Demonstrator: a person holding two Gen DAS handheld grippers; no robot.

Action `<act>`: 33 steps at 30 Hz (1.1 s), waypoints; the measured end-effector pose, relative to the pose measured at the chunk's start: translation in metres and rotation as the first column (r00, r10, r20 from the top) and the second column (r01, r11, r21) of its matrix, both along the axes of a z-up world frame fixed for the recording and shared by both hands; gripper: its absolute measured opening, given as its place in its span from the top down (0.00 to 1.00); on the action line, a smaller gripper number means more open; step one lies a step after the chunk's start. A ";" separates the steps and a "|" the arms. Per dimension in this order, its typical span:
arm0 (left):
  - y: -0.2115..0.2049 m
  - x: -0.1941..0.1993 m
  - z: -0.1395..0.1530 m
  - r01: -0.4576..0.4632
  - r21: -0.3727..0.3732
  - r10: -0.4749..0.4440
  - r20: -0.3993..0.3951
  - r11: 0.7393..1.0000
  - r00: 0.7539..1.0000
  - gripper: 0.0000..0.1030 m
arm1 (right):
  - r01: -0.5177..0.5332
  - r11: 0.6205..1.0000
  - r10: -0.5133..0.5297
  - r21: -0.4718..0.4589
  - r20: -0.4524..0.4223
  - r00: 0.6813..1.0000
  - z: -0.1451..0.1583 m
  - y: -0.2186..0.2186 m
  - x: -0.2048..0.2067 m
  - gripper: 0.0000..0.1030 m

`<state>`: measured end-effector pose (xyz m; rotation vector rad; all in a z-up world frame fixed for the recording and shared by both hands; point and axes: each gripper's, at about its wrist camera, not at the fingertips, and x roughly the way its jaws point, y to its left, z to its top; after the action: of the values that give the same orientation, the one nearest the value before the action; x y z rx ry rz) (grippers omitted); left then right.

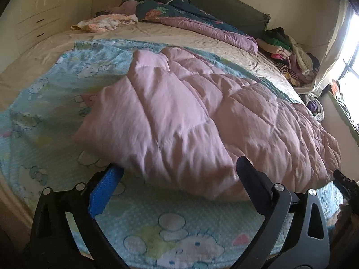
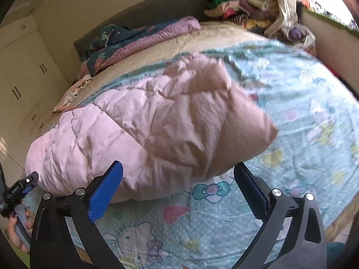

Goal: Fold large clothes

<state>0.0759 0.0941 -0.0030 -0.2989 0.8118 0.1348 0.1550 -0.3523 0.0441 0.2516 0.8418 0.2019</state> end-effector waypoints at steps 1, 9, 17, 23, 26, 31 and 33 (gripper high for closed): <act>-0.002 -0.005 0.004 0.001 0.009 -0.001 0.007 1.000 1.000 0.09 | -0.006 1.000 0.007 -0.010 0.020 1.000 0.005 0.000 -0.005 0.04; -0.024 -0.031 0.039 0.045 0.074 -0.052 0.098 0.996 0.994 0.09 | -0.090 0.992 0.103 -0.085 0.169 0.980 0.056 0.018 -0.047 0.04; -0.051 -0.057 0.065 0.087 0.110 -0.106 0.181 0.990 0.978 0.09 | -0.140 0.980 0.175 -0.144 0.269 0.947 0.095 0.043 -0.087 0.04; -0.071 -0.076 0.071 0.112 0.134 -0.138 0.211 0.985 0.968 0.09 | -0.170 0.967 0.223 -0.189 0.310 0.924 0.105 0.060 -0.117 0.04; -0.081 -0.083 0.070 0.128 0.147 -0.158 0.213 0.981 0.964 0.09 | -0.176 0.962 0.236 -0.208 0.313 0.920 0.102 0.068 -0.130 0.04; -0.095 -0.093 0.059 0.154 0.152 -0.182 0.195 0.976 0.964 0.09 | -0.159 0.961 0.227 -0.226 0.316 0.921 0.087 0.075 -0.148 0.04; -0.099 -0.096 0.053 0.161 0.153 -0.188 0.184 0.975 0.965 0.09 | -0.163 0.961 0.228 -0.224 0.303 0.925 0.076 0.077 -0.153 0.04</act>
<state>-0.0201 -0.0047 0.0497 -0.1077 0.6243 -0.0062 0.0020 -0.2753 0.1203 -0.0538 0.5499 0.3374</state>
